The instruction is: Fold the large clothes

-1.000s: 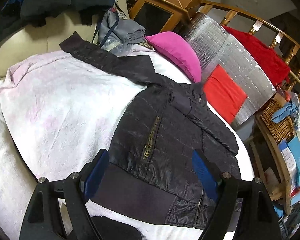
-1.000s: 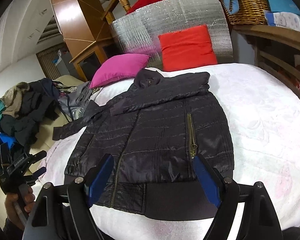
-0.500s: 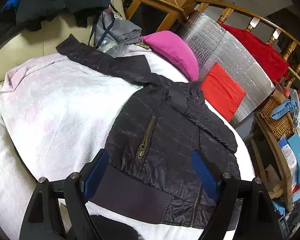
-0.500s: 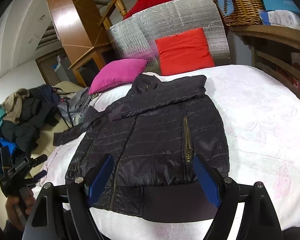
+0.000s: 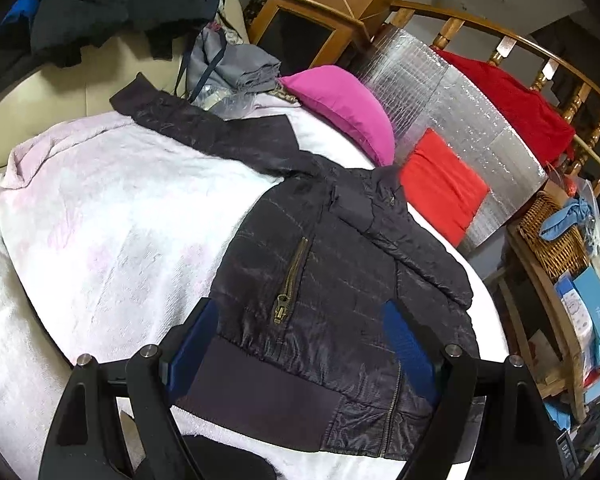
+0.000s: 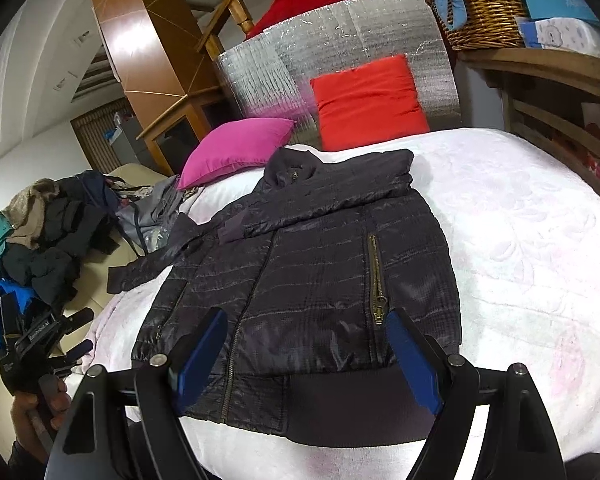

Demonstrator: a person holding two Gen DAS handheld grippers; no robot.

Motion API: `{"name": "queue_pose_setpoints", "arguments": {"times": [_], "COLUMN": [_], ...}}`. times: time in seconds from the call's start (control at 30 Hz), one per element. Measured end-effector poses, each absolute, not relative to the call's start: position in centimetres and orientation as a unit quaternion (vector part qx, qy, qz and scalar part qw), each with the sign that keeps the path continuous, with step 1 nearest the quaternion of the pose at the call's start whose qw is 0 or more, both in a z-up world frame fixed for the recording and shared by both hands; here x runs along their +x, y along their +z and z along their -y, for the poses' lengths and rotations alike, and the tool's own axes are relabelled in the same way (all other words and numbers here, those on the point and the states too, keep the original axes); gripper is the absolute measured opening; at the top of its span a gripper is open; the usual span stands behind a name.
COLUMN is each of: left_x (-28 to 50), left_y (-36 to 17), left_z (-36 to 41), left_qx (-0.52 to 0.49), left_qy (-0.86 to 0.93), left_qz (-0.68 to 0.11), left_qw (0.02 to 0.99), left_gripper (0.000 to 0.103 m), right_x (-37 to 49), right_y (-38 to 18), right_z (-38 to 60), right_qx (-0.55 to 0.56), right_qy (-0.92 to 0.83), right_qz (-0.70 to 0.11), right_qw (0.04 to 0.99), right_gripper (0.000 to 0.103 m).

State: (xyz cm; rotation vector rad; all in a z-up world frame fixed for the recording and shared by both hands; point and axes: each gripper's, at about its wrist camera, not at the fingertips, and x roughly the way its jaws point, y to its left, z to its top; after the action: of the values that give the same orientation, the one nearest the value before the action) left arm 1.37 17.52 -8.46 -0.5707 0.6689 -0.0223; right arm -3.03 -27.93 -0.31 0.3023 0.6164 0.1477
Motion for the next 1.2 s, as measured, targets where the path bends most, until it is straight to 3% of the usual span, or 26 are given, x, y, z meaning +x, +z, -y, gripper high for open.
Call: {"name": "queue_pose_setpoints", "arguments": {"times": [0.37, 0.77, 1.2], "left_x": [1.8, 4.9, 19.9], "left_y": [-8.3, -9.4, -12.8], "left_z": [-18.2, -24.5, -38.8], "left_qx": [-0.288, -0.342, -0.468], "left_qy": [-0.015, 0.017, 0.087], "left_qz": [-0.320, -0.302, -0.281], "left_qw": [0.902, 0.890, 0.833], "left_gripper": [0.085, 0.085, 0.085], "right_x": [-2.8, -0.5, 4.1], "right_y": [0.3, -0.8, -3.5], "right_z": [27.5, 24.8, 22.8], "right_qx": [0.141, 0.113, 0.093], "right_qy": [0.074, 0.083, 0.081], "right_qz": [-0.297, -0.321, -0.360], "right_qw": [0.942, 0.937, 0.925], "right_gripper": [0.084, 0.084, 0.084]}}
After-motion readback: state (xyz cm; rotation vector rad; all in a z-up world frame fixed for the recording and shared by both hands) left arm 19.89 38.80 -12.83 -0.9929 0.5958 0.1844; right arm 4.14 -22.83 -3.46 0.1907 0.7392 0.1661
